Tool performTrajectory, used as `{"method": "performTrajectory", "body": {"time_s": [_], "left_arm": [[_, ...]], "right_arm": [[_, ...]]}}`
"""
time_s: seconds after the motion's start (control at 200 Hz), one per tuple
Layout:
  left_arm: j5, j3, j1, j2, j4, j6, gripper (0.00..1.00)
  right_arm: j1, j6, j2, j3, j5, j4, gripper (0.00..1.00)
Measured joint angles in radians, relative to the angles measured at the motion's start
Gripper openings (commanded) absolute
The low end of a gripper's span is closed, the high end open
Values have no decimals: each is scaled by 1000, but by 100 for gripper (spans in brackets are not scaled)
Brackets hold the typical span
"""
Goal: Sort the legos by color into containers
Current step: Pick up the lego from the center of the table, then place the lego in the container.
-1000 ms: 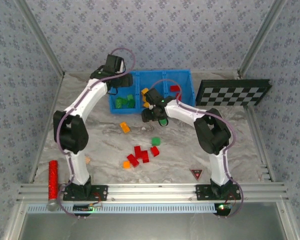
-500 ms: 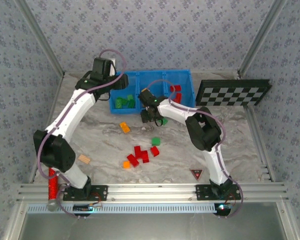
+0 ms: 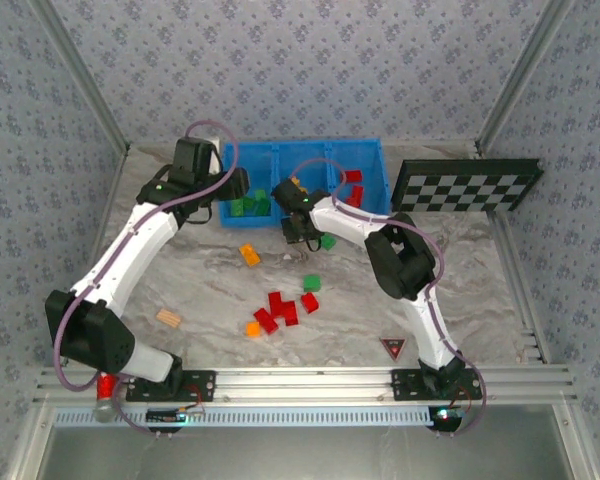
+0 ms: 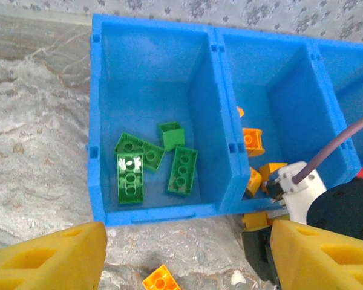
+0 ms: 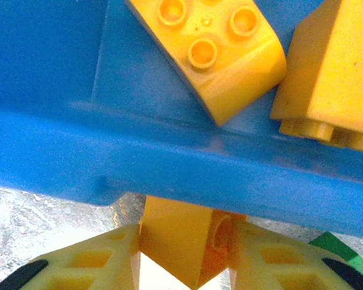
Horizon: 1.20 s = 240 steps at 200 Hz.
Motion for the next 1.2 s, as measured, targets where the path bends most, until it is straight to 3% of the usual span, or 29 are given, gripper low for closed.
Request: {"method": "performTrajectory", "body": {"time_s": [0.105,0.405,0.755,0.985,1.199], "left_arm": [[4,-26,0,-9,-2,-6,72],[15,-129,-35,-58,-19,-9,73],[15,-194,-51,-108,-56,-10,73],[10,-218,-76,-138,-65,-26,73],[-42,-225,-204,-138,-86,-69,73]], "right_arm": [[0,0,0,0,1,-2,27],[0,-11,-47,-59,-5,2,22],[18,-57,-222,-91,-22,-52,23],[-20,-131,-201,63,-13,-58,24],[-72,-195,-31,249,-16,-62,24]]}}
